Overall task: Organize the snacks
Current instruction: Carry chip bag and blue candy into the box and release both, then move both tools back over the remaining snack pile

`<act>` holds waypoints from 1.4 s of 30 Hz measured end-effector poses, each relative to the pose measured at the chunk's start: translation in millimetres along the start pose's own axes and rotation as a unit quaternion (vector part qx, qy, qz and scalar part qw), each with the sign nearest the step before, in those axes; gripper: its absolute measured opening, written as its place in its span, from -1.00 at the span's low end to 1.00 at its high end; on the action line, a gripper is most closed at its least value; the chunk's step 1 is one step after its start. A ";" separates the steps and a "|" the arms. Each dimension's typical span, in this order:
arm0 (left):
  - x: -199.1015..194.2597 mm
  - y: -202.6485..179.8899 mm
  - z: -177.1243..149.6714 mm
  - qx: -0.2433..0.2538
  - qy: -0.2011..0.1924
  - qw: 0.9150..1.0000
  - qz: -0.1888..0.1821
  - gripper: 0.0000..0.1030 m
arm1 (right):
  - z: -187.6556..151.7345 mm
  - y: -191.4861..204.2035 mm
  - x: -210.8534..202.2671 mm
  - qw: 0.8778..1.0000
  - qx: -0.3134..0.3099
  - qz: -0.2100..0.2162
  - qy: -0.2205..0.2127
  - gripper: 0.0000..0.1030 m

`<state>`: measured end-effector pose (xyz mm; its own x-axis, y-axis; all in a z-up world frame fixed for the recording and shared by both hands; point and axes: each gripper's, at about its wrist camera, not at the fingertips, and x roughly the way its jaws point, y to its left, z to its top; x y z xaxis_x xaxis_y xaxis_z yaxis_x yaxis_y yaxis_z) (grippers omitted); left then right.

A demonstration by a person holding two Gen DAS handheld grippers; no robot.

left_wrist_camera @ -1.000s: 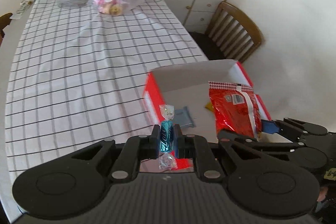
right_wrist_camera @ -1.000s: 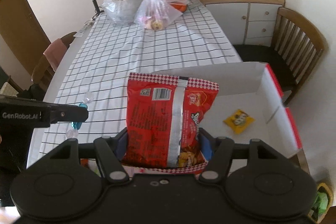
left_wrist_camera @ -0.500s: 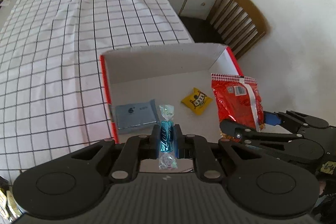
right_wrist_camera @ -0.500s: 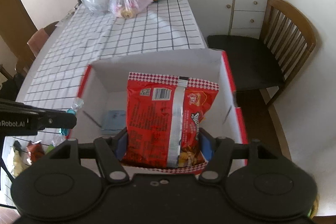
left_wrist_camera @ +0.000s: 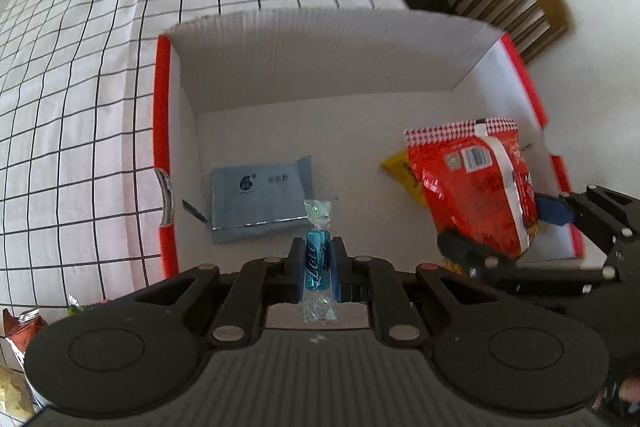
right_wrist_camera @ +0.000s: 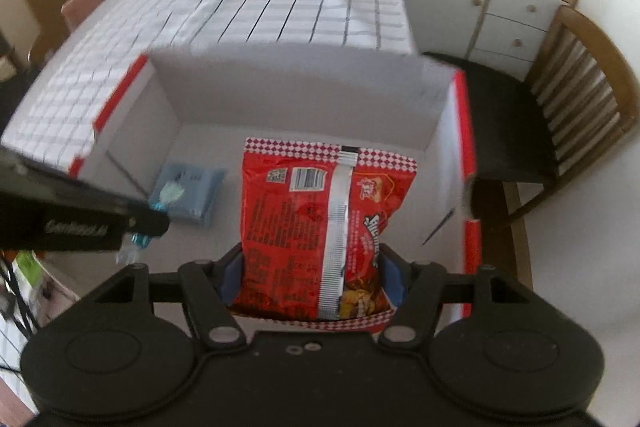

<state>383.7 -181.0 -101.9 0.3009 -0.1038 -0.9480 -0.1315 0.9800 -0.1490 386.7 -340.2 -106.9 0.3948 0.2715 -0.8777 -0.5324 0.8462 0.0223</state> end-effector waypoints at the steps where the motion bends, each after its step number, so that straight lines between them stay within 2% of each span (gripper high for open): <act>1: 3.7 -0.8 0.2 0.001 0.002 1.000 0.002 -0.77 | -0.3 1.5 3.6 1.000 -0.005 -0.001 0.004 0.28; 11: 27.8 -11.0 -2.0 0.023 0.017 0.999 0.027 -0.77 | -2.2 -2.1 25.6 1.000 -0.007 -0.005 0.022 0.28; 23: 42.4 -19.0 1.9 0.027 0.028 0.999 0.033 -0.75 | -0.8 -6.9 33.8 1.000 -0.001 0.004 0.030 0.29; 32: 25.3 -16.0 -5.2 0.022 0.001 1.000 0.018 -0.55 | -1.8 -10.5 8.8 1.000 0.009 0.018 0.000 0.36; 35: 10.8 -13.4 -8.8 0.019 -0.017 1.000 0.013 -0.38 | -3.1 -14.4 -4.7 1.000 0.015 0.025 -0.012 0.45; 37: 0.6 -12.2 -12.5 0.018 -0.030 0.999 0.010 -0.12 | -3.1 -14.7 -13.4 0.999 0.016 0.027 -0.020 0.46; 39: -10.5 -10.6 -17.0 0.017 -0.047 0.999 0.008 0.02 | -3.2 -15.2 -22.4 0.999 0.019 0.030 -0.030 0.48; 42: -25.7 -6.7 -22.3 0.013 -0.066 0.998 0.000 0.11 | -4.1 -15.7 -36.0 0.998 0.026 0.040 -0.046 0.53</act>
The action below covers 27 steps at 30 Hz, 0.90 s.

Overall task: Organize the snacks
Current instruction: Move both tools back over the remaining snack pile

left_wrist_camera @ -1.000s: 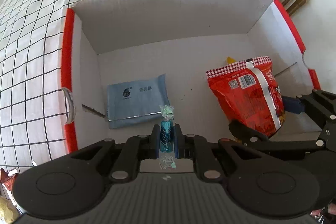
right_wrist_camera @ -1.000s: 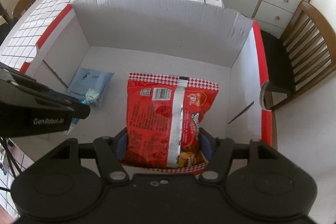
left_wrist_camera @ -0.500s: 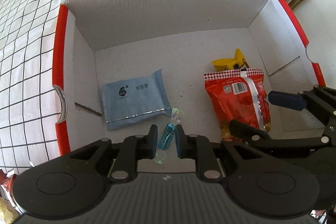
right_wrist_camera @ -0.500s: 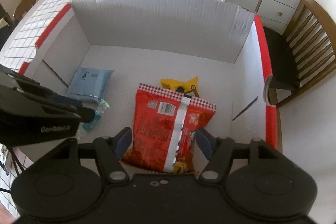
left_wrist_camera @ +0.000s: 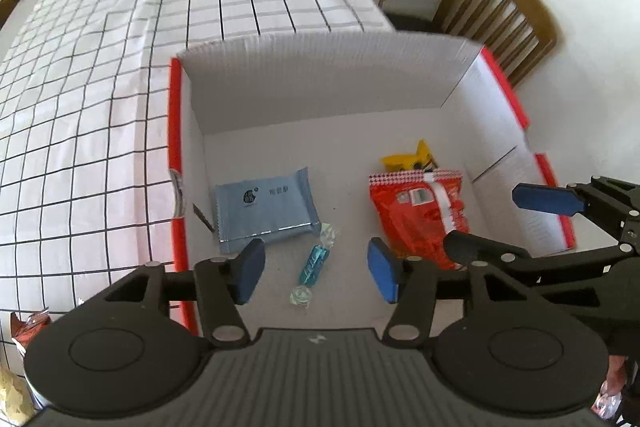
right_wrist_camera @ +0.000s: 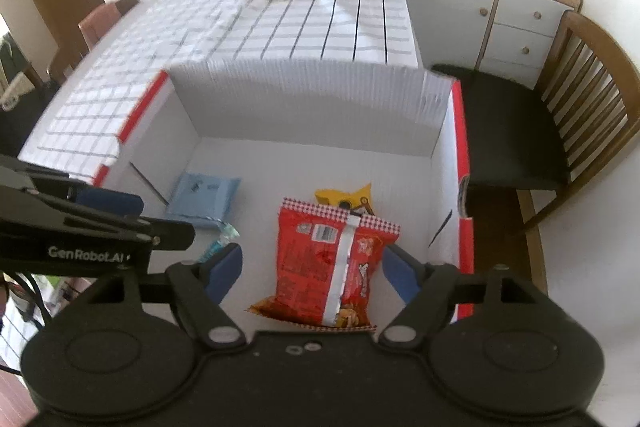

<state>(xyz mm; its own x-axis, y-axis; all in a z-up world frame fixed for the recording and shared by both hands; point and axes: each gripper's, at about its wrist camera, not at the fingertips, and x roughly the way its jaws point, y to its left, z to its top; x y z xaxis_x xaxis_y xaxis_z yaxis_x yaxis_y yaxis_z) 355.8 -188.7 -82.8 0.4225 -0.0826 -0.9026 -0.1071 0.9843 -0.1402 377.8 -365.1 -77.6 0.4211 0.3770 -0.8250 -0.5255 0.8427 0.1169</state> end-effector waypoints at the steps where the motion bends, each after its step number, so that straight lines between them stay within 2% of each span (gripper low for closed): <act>1: -6.2 1.4 -1.7 -0.001 -0.006 1.000 -0.002 0.13 | -0.4 0.6 -4.3 1.000 0.002 0.004 -0.004 0.54; 6: -33.7 2.8 -10.3 0.001 -0.038 0.999 -0.004 0.16 | -2.6 5.9 -23.7 0.999 0.000 0.015 -0.029 0.65; 10: -54.2 4.3 -21.6 -0.003 -0.071 0.997 -0.006 0.31 | -5.8 9.0 -40.0 0.998 0.008 0.030 -0.049 0.72; 16: -83.8 13.3 -38.9 -0.003 -0.114 0.993 -0.009 0.38 | -10.4 18.5 -61.6 0.995 0.009 0.058 -0.083 0.86; 25: -110.9 38.1 -61.4 -0.007 -0.144 0.989 -0.013 0.45 | -16.7 52.4 -82.8 0.990 -0.009 0.078 -0.120 0.99; 27: -116.5 45.5 -66.9 -0.006 -0.149 0.989 -0.017 0.52 | -17.4 62.1 -85.1 0.989 -0.010 0.077 -0.124 0.99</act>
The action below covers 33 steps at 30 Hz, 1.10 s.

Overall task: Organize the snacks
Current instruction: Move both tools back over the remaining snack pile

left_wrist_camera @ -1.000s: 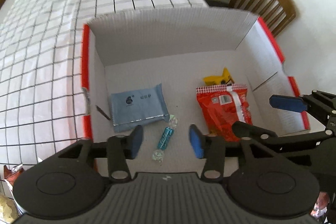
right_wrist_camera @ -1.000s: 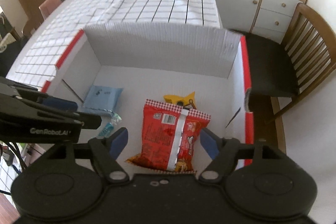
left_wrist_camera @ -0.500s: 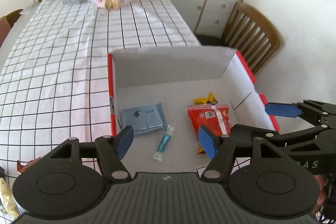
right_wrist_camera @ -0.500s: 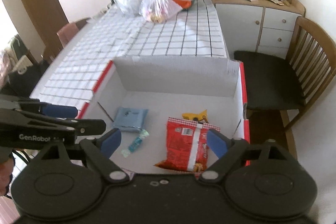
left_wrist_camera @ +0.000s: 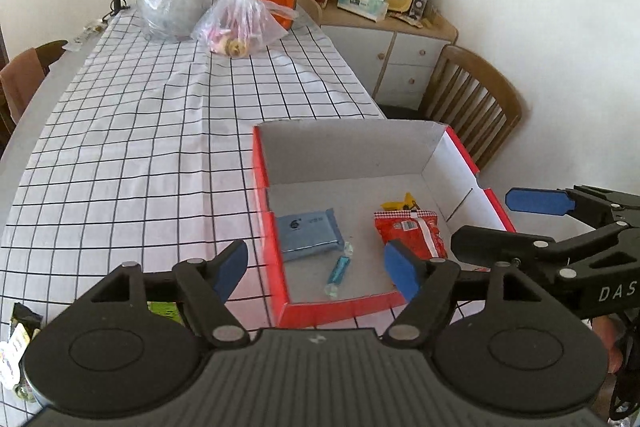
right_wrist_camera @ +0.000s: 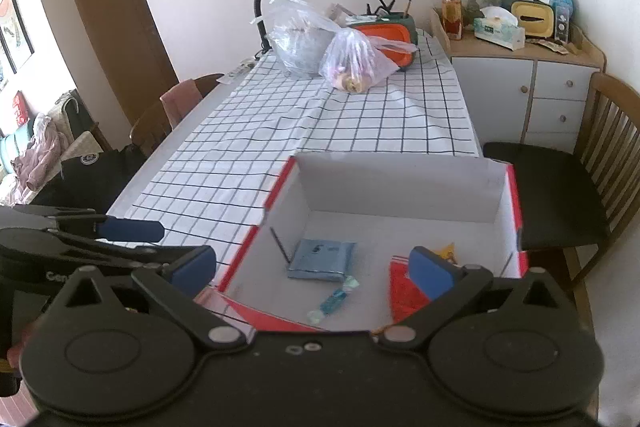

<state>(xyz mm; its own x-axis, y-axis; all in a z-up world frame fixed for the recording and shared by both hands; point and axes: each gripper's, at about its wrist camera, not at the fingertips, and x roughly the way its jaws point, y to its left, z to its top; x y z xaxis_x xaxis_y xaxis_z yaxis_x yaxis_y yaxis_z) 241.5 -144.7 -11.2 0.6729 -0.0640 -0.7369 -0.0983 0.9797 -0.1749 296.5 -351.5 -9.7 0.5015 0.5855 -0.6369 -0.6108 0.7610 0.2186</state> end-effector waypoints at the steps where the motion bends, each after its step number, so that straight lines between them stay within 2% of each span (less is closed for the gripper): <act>1: -4.0 4.7 -1.9 -0.001 -0.003 1.000 -0.003 0.57 | -0.3 5.2 0.1 1.000 0.000 0.001 -0.001 0.99; 11: -29.0 61.3 -22.7 -0.010 -0.009 1.000 -0.022 0.68 | -12.7 59.2 18.0 1.000 0.016 -0.003 0.012 0.99; 13: -31.9 76.6 -27.0 -0.015 -0.006 1.000 -0.021 0.77 | -16.6 72.0 23.5 1.000 0.020 -0.005 0.016 0.99; 15: -35.0 94.0 -31.1 -0.021 -0.004 1.000 -0.017 0.83 | -21.0 84.7 29.4 0.999 0.024 -0.004 0.022 0.99; 25: -47.8 187.2 -55.2 -0.038 0.022 0.999 0.018 0.83 | -43.6 138.8 59.0 0.998 0.035 -0.016 0.052 0.99; 33: -52.4 246.9 -73.4 -0.022 0.044 0.998 0.037 0.83 | -60.6 165.6 90.4 0.995 0.049 -0.038 0.084 0.99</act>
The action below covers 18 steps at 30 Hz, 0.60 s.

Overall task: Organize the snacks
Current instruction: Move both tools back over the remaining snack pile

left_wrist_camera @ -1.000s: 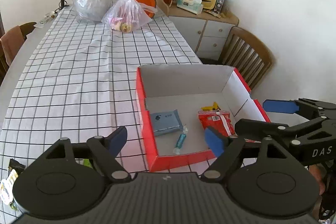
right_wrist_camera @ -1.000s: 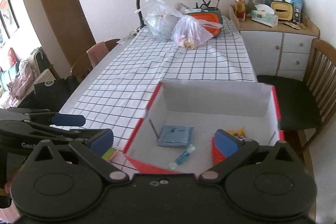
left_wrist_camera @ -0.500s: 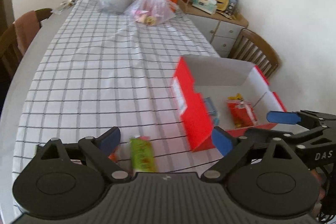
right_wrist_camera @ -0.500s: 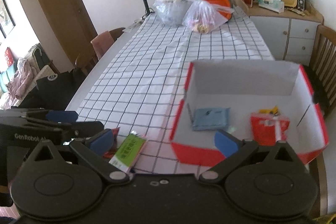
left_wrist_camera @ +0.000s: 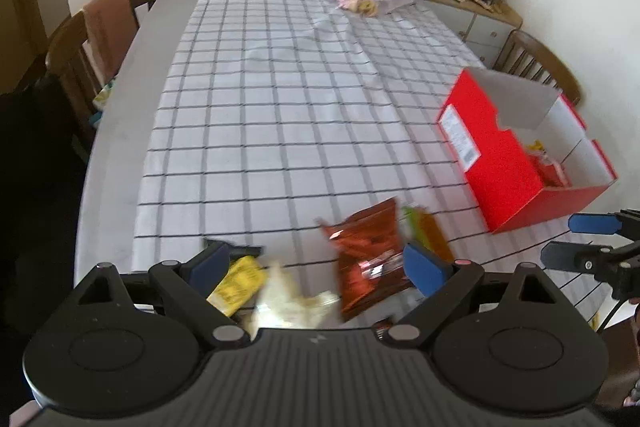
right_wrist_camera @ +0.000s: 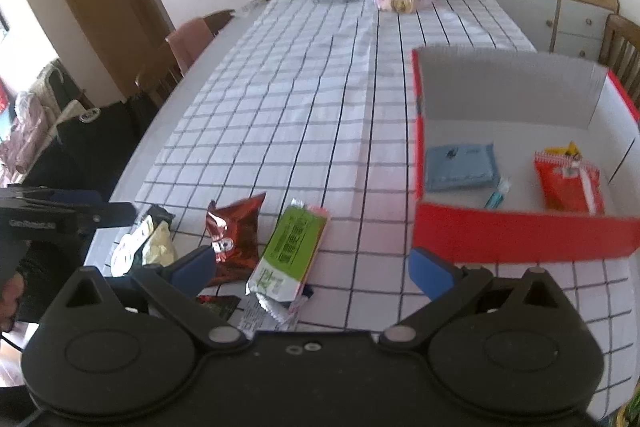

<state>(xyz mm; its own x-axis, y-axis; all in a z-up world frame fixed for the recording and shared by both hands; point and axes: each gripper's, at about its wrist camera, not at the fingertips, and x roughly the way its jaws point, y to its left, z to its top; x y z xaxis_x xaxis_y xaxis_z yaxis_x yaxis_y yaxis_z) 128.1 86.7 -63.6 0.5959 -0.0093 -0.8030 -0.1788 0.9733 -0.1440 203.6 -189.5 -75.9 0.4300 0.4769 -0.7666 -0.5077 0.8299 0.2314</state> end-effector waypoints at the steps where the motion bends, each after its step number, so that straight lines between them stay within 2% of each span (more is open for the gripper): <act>1: 1.0 7.0 -1.7 0.001 0.003 1.000 0.003 0.83 | -1.4 3.1 5.9 1.000 0.004 -0.005 0.005 0.98; 10: 11.9 50.3 -20.3 0.016 0.029 0.999 -0.005 0.83 | -8.4 22.7 41.5 0.999 0.016 -0.016 0.043 0.95; 18: 29.8 79.2 -42.2 0.024 0.065 0.997 -0.014 0.82 | -6.4 19.0 72.8 0.996 0.053 -0.043 0.061 0.90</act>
<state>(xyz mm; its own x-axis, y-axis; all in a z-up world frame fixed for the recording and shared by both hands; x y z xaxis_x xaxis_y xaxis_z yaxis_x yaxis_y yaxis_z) 98.6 153.8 -123.4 0.4925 -0.0626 -0.8680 -0.1244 0.9821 -0.1414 220.5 -140.8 -131.1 0.3707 0.3698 -0.8520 -0.3888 0.8948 0.2192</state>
